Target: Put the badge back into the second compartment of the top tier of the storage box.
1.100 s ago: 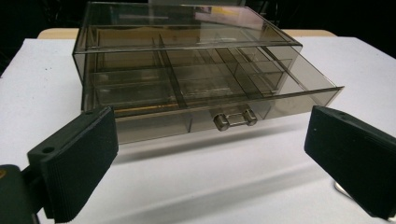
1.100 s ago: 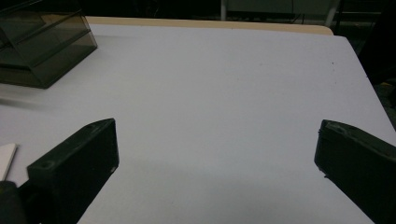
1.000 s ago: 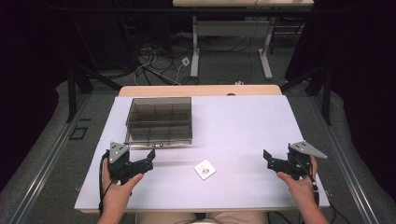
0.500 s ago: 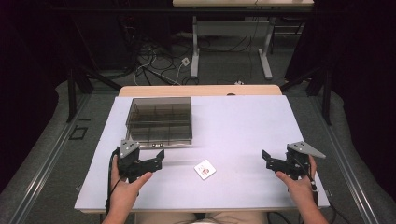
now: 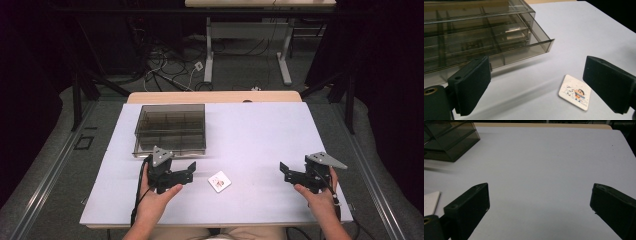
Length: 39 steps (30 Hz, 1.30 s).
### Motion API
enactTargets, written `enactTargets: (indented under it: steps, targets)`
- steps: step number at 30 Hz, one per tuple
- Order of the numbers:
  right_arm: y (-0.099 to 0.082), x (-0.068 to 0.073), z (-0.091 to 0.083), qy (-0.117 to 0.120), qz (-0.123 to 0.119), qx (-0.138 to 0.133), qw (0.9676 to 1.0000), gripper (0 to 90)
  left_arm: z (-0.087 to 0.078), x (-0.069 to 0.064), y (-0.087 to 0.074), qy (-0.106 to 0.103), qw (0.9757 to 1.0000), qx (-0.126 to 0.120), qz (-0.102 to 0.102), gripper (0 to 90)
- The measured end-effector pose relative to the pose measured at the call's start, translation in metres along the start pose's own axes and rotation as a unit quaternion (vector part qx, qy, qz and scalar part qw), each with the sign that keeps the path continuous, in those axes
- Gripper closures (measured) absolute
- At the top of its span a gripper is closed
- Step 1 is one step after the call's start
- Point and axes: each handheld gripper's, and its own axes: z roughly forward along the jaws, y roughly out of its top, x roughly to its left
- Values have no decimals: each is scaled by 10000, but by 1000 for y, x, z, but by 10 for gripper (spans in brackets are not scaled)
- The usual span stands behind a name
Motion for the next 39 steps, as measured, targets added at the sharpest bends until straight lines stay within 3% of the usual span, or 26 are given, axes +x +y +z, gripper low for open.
enactTargets:
  steps: [8, 21, 39]
  targets:
    - [-1, 1, 0, 19, -50, -67, 10000, 30, 11, -12, 1, -112, 9997, 137, 150, 86]
    - [-2, 2, 1, 101, -98, 61, 9999, 69, 26, -24, -1, -226, 9990, 235, 296, 142]
    - [-4, 4, 3, 185, -112, 68, 9997, 81, 45, -37, -5, -451, 9954, 537, 652, 146]
